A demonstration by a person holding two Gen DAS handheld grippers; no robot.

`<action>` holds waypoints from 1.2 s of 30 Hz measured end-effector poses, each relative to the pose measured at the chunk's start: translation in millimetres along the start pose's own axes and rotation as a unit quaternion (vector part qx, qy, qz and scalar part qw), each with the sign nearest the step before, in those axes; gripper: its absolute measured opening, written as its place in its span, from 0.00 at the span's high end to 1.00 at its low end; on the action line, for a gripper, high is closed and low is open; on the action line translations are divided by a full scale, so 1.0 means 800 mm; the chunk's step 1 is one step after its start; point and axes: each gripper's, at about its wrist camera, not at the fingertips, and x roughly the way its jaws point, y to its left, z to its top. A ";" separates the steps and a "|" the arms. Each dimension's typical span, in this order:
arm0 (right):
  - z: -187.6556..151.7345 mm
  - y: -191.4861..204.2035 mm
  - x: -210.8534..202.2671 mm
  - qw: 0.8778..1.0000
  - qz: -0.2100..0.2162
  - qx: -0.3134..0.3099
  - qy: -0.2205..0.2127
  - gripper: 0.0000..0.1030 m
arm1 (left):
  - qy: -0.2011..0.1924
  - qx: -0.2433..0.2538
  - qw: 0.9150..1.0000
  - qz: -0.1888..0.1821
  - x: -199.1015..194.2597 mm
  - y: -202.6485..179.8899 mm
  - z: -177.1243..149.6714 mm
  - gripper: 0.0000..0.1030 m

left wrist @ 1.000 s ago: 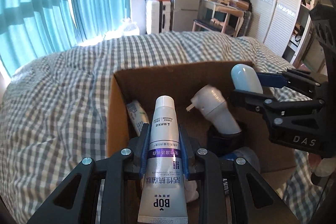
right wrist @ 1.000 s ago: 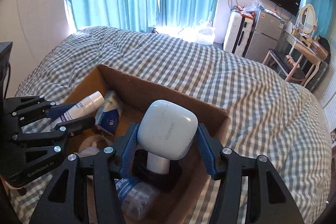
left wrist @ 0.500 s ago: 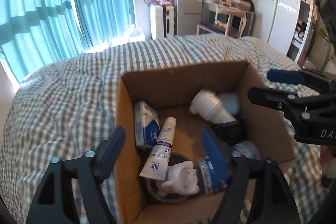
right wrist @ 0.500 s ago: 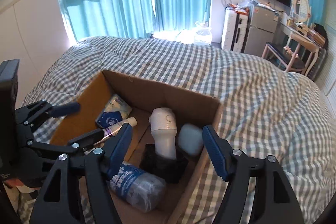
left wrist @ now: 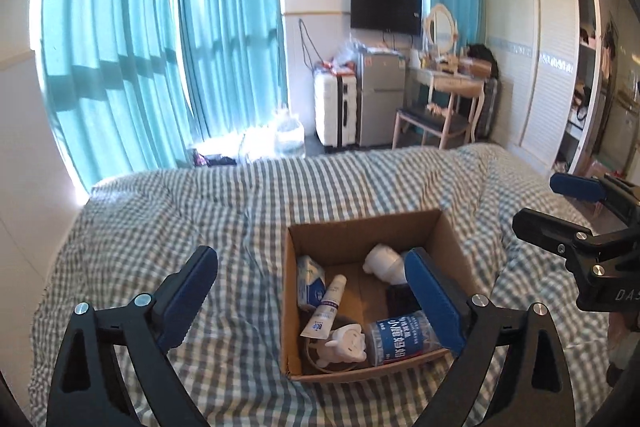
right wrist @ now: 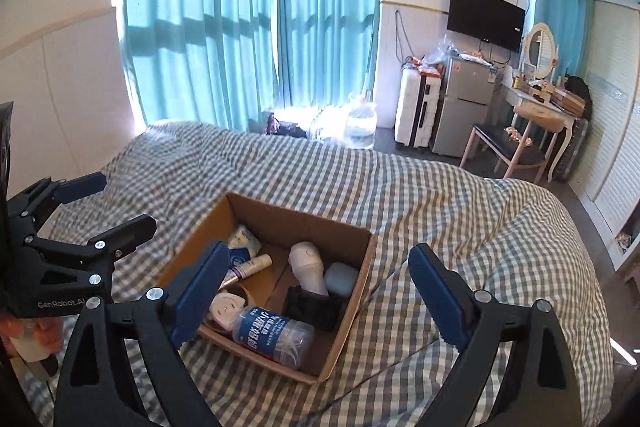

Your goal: Organize objects

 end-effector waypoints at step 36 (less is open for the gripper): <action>-0.081 0.008 -0.173 0.990 -0.056 0.032 -0.125 0.02 | -0.132 -0.023 0.991 0.025 -0.170 -0.036 -0.055 0.00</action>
